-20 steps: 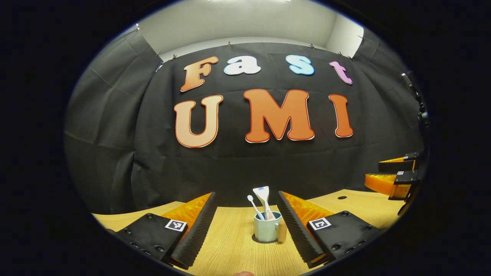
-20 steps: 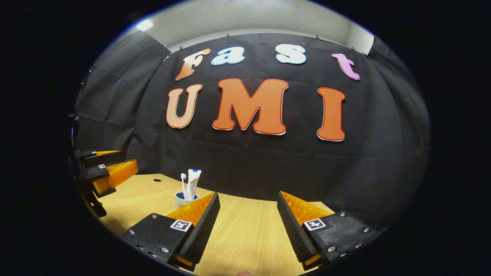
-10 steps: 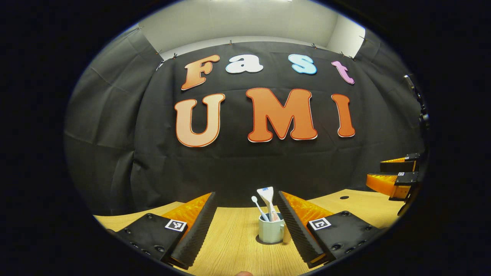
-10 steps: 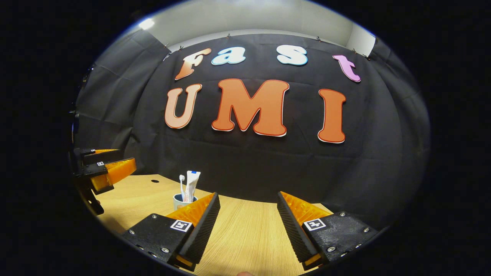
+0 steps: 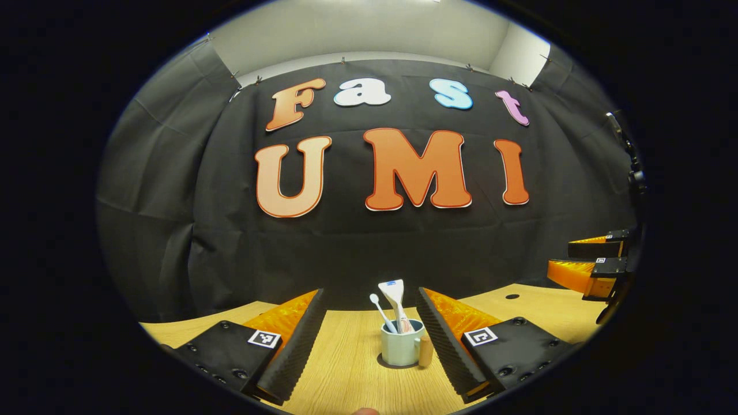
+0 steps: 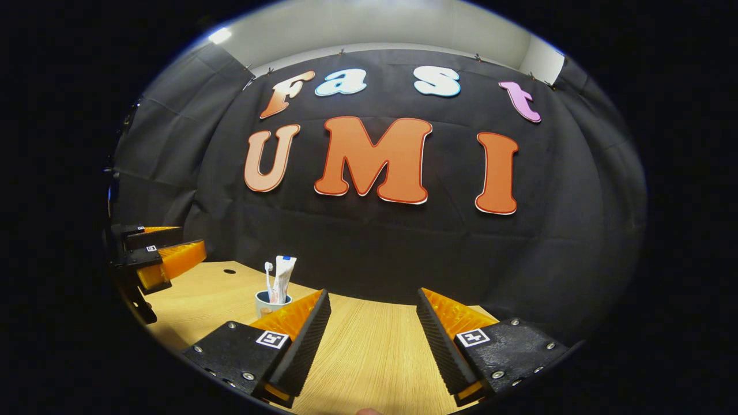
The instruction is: Put the toothbrush and toothpaste on the desktop into the cup, then pick up the cup and place it on the coaster on the desktop.
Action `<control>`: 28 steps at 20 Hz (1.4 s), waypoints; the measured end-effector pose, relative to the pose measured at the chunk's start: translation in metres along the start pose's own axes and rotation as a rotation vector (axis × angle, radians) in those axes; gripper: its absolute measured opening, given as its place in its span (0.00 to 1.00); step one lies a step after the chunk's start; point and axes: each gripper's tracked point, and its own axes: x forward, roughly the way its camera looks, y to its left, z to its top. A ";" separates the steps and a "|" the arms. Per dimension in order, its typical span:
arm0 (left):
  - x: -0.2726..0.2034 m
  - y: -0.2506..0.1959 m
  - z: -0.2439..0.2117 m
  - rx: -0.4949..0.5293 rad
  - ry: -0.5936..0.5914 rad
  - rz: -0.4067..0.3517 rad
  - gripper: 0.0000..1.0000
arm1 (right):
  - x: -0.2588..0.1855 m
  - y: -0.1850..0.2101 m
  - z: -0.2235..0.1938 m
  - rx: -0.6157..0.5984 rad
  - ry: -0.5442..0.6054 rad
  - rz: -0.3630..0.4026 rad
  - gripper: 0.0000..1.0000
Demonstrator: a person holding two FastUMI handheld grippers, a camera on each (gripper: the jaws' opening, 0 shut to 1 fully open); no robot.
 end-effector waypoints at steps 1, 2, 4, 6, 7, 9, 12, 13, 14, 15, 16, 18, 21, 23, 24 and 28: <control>-0.001 -0.002 0.000 0.000 0.004 -0.005 1.00 | -0.001 0.000 -0.001 0.001 0.002 -0.001 0.90; -0.002 -0.003 -0.001 -0.002 0.010 -0.009 1.00 | 0.000 0.000 -0.002 0.004 0.004 0.000 0.90; 0.000 -0.004 -0.003 -0.005 0.016 -0.011 1.00 | -0.001 0.001 -0.004 0.004 0.011 0.002 0.90; 0.001 -0.003 -0.002 -0.005 0.015 -0.008 0.99 | -0.002 0.001 -0.004 -0.003 0.011 0.001 0.90; 0.000 -0.003 -0.002 -0.003 0.016 -0.008 1.00 | -0.002 0.001 -0.004 -0.006 0.010 0.000 0.90; 0.000 -0.005 -0.001 -0.002 0.014 -0.012 1.00 | -0.004 0.000 -0.002 -0.003 0.006 0.001 0.90; -0.001 -0.007 -0.001 -0.007 0.013 -0.014 1.00 | -0.004 0.000 -0.004 -0.002 0.008 0.002 0.90; -0.001 -0.008 0.000 -0.010 0.013 -0.016 1.00 | -0.004 -0.002 -0.004 -0.005 0.008 -0.002 0.90; -0.001 -0.009 0.000 -0.012 0.013 -0.018 1.00 | -0.005 -0.002 -0.003 -0.006 0.007 -0.002 0.90; 0.000 -0.011 0.000 -0.013 0.012 -0.021 1.00 | -0.006 -0.004 -0.002 -0.006 0.005 -0.007 0.90; 0.000 -0.013 0.001 -0.013 0.010 -0.027 1.00 | -0.008 -0.006 -0.001 -0.005 0.002 -0.011 0.90; 0.001 -0.015 0.003 -0.017 0.002 -0.032 0.99 | -0.008 -0.009 -0.002 -0.008 0.003 -0.020 0.90; 0.001 -0.019 -0.004 -0.034 0.014 -0.035 1.00 | -0.011 -0.015 -0.003 -0.013 0.010 -0.031 0.90; 0.000 -0.020 -0.001 -0.028 0.012 -0.036 0.99 | -0.013 -0.016 -0.003 -0.011 0.012 -0.033 0.90; 0.001 -0.020 0.001 -0.022 0.006 -0.036 0.99 | -0.013 -0.017 -0.003 -0.013 0.010 -0.034 0.90; -0.001 -0.023 0.003 -0.017 0.000 -0.039 1.00 | -0.014 -0.018 0.000 -0.017 0.003 -0.037 0.90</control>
